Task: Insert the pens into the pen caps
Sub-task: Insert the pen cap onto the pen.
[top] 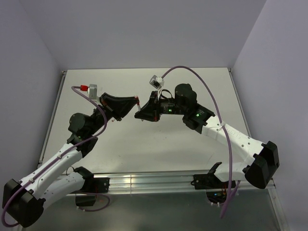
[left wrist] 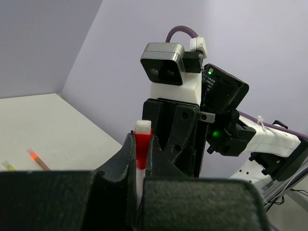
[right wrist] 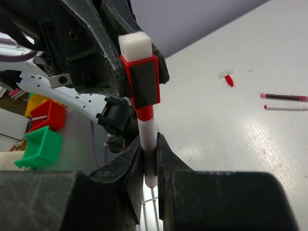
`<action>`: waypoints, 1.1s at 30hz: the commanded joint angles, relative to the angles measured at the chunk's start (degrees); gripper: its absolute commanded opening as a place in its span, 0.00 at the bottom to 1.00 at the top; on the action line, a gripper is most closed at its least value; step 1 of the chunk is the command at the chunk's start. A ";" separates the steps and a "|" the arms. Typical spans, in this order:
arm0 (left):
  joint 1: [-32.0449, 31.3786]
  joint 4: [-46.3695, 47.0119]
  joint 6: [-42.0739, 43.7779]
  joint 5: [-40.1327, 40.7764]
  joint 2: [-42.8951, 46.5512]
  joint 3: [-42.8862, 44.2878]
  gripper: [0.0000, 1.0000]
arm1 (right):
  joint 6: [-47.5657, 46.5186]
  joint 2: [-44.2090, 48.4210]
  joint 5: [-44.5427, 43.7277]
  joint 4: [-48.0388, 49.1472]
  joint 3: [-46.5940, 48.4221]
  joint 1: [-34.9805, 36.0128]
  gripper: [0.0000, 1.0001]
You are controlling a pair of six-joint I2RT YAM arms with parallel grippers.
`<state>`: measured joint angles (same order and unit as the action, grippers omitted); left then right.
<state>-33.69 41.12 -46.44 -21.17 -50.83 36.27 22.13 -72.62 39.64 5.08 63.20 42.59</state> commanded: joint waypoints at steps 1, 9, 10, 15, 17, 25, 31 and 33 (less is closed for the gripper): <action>-5.94 -6.84 -0.76 -16.02 -0.15 -2.78 0.00 | -1.39 1.16 -13.44 12.32 5.35 -2.24 0.00; -7.00 -13.78 2.75 -13.02 1.26 -2.87 0.00 | -2.44 2.04 -13.80 10.30 7.90 -3.91 0.00; -7.17 -14.40 3.01 -12.50 1.34 -3.05 0.00 | -2.44 2.13 -13.71 10.21 7.99 -4.09 0.00; -7.70 -15.20 3.19 -11.18 1.96 -4.37 0.00 | -0.77 2.04 -11.43 10.56 8.87 -6.11 0.00; -8.05 -15.11 3.02 -10.91 2.05 -5.07 0.00 | -0.42 1.61 -10.90 10.30 9.31 -6.64 0.00; -9.90 -14.32 2.58 -9.25 1.87 -7.09 0.00 | 1.07 0.81 -8.53 11.27 10.71 -8.22 0.00; -11.57 -13.70 2.23 -7.84 1.26 -8.15 0.00 | 2.04 -0.24 -7.21 11.97 12.03 -8.93 0.00; -12.01 -13.00 1.96 -7.31 1.08 -8.67 0.00 | 1.86 -0.42 -7.21 11.71 12.74 -8.93 0.00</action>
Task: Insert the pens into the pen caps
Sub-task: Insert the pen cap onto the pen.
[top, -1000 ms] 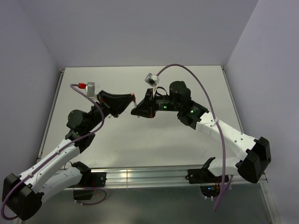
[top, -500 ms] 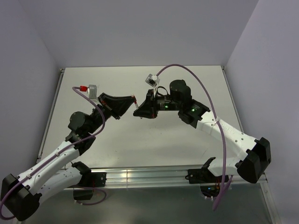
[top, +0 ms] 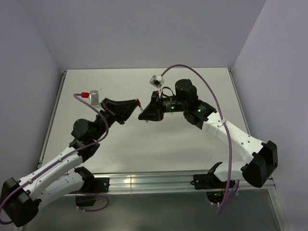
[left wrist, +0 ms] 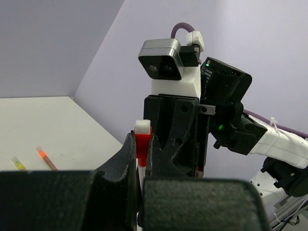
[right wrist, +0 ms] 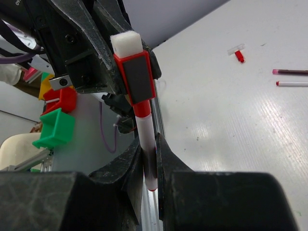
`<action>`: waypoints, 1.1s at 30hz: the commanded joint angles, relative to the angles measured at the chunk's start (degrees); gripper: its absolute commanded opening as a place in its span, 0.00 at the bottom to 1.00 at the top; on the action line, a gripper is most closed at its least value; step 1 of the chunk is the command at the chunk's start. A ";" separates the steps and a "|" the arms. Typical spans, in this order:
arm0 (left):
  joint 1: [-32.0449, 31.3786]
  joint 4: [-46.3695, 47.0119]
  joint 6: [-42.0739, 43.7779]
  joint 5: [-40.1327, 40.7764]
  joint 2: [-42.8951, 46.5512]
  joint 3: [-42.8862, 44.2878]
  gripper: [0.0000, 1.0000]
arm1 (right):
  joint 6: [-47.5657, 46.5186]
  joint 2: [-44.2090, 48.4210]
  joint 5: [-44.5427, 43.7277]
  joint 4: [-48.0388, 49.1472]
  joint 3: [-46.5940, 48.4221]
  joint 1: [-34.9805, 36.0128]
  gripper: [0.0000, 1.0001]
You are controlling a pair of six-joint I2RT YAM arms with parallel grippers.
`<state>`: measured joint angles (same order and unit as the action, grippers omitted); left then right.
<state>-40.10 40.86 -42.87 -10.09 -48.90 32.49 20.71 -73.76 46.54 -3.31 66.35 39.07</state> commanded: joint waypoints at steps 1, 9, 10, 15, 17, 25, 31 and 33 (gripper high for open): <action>-5.87 -12.48 -1.77 -18.22 -0.84 -5.07 0.00 | 3.28 0.46 -14.11 20.01 9.85 -5.49 0.00; -6.92 -12.56 -1.60 -16.37 -1.28 -5.59 0.00 | 3.73 -0.25 -13.32 19.92 11.35 -5.67 0.00; -7.19 -12.56 -1.77 -16.28 -1.37 -5.60 0.00 | 3.72 -0.33 -13.23 19.92 11.44 -5.67 0.00; -7.98 -12.39 -1.78 -15.14 -1.46 -5.77 0.00 | 3.99 -1.39 -12.10 19.22 13.02 -5.76 0.00; -7.98 -14.82 -1.08 -13.83 -0.85 -4.90 0.00 | 4.16 -1.57 -11.04 18.35 13.28 -5.85 0.00; -7.98 -25.21 5.42 -6.97 3.02 6.52 0.04 | 5.04 2.12 -8.84 17.20 9.07 -5.67 0.00; -7.98 -29.96 8.67 -2.22 3.64 13.47 0.22 | 5.74 4.23 -6.91 16.23 7.75 -5.67 0.00; -7.98 -30.40 9.29 -0.21 3.90 15.67 0.27 | 5.83 4.85 -6.21 15.88 7.48 -5.58 0.00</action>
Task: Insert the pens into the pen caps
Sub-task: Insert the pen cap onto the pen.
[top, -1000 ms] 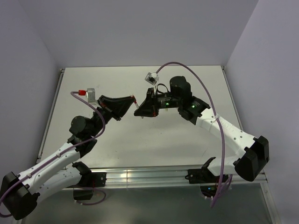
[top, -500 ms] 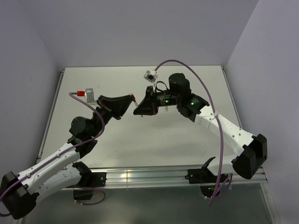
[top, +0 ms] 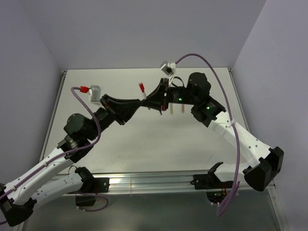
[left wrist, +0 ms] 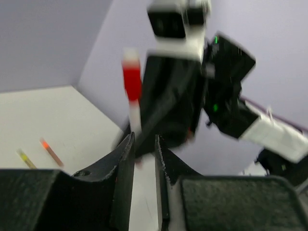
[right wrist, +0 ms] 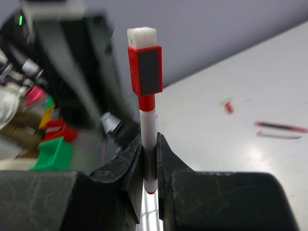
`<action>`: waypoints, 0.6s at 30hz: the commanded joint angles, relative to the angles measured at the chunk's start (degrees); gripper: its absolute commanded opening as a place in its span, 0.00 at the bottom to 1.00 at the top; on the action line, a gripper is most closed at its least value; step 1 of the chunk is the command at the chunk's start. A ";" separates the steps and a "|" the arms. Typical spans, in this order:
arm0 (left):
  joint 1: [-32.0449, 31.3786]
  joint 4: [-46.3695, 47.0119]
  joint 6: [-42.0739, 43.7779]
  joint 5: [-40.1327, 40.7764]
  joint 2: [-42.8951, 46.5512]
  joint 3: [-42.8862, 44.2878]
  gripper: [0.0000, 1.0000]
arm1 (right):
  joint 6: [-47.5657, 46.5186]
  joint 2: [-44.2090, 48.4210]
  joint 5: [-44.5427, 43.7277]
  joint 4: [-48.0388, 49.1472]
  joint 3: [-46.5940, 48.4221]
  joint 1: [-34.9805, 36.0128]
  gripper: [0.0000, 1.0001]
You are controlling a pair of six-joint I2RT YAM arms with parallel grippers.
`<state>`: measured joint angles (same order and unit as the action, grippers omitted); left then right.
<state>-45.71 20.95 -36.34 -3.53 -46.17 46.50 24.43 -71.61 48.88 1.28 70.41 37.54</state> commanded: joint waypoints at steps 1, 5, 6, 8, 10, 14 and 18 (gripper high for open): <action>-2.36 -10.58 3.72 -6.41 1.17 2.36 0.26 | 2.20 2.88 -7.85 11.29 3.33 -3.97 0.00; -2.36 -11.45 5.66 -5.17 -0.14 8.06 0.38 | 2.65 3.15 -6.87 11.29 2.63 -3.88 0.00; -2.36 -12.07 5.92 -4.91 -0.41 9.04 0.40 | 2.30 3.41 -6.70 11.03 2.54 -3.79 0.00; -2.36 -13.30 7.06 -2.81 -0.93 11.67 0.43 | 1.94 3.76 -6.70 10.50 2.19 -3.53 0.00; -2.36 -15.06 8.38 0.34 -1.11 13.26 0.49 | 1.24 4.20 -6.70 10.15 1.92 -3.35 0.00; -2.36 -17.69 11.28 2.47 -3.57 19.83 0.55 | 1.06 4.12 -6.70 9.62 1.48 -2.74 0.00; -2.19 -20.86 14.27 1.95 -8.31 26.08 0.57 | 0.89 3.32 -6.08 9.01 2.18 -1.51 0.00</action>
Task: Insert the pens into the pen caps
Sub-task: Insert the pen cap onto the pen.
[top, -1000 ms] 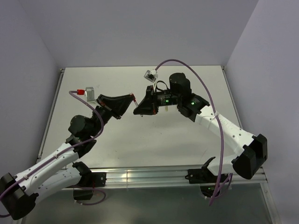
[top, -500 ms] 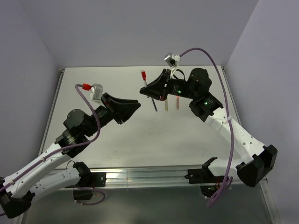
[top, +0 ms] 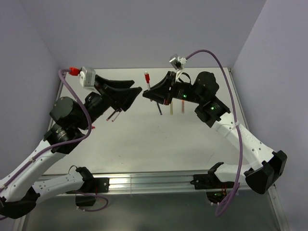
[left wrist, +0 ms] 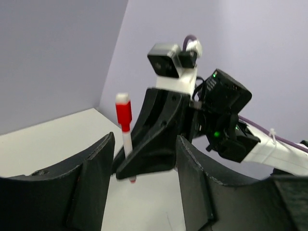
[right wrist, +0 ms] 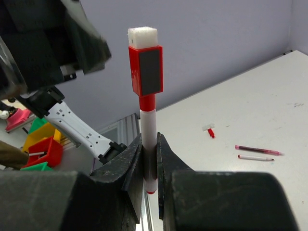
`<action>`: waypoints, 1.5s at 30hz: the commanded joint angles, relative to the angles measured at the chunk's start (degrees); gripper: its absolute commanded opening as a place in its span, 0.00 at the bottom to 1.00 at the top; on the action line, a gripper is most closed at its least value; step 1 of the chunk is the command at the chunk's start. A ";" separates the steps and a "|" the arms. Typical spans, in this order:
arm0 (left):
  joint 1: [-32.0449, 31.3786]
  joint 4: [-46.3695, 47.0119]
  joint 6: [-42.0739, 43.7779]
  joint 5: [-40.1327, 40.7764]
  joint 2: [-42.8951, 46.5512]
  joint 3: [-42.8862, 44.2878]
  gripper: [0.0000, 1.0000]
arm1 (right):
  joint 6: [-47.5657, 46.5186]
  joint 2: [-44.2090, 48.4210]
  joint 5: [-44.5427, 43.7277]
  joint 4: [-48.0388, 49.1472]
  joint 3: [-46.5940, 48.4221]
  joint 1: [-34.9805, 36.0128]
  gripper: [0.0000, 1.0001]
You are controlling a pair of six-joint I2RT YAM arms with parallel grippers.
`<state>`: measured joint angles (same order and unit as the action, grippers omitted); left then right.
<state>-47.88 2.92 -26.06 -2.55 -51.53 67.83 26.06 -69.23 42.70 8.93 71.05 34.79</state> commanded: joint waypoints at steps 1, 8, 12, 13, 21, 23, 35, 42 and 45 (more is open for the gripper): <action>-0.02 -2.74 4.87 0.44 -4.62 5.81 0.58 | -0.84 0.85 0.11 1.27 1.73 1.51 0.00; 2.70 -7.66 5.50 -3.69 -10.87 13.89 0.62 | -0.75 0.85 0.37 0.92 2.08 2.39 0.00; 4.89 -7.14 4.71 -6.85 -11.84 14.52 0.62 | -0.93 1.03 0.46 0.74 2.17 2.66 0.00; 5.16 -7.14 4.62 -7.12 -12.19 14.61 0.62 | -0.93 1.03 0.46 0.74 2.25 2.74 0.00; 6.66 -7.05 3.83 -10.46 -13.42 16.28 0.61 | -0.93 0.41 0.46 0.56 2.43 3.18 0.00; 6.92 -7.31 3.74 -11.77 -13.77 16.54 0.60 | -1.01 0.33 0.46 0.48 2.69 3.18 0.00; 8.24 -5.56 2.07 -16.35 -14.57 15.75 0.56 | -1.19 -0.11 0.46 0.21 3.13 3.36 0.00; 8.85 -5.91 1.28 -20.30 -15.18 16.28 0.32 | -1.54 -0.20 -0.07 -0.14 3.22 3.36 0.00; 8.94 -5.91 0.84 -22.93 -15.01 15.23 0.17 | -1.89 0.06 -0.60 -0.32 3.31 3.45 0.00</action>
<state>-39.16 -5.02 -24.84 -21.17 -66.63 82.11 25.43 -69.67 42.85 7.81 71.26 37.74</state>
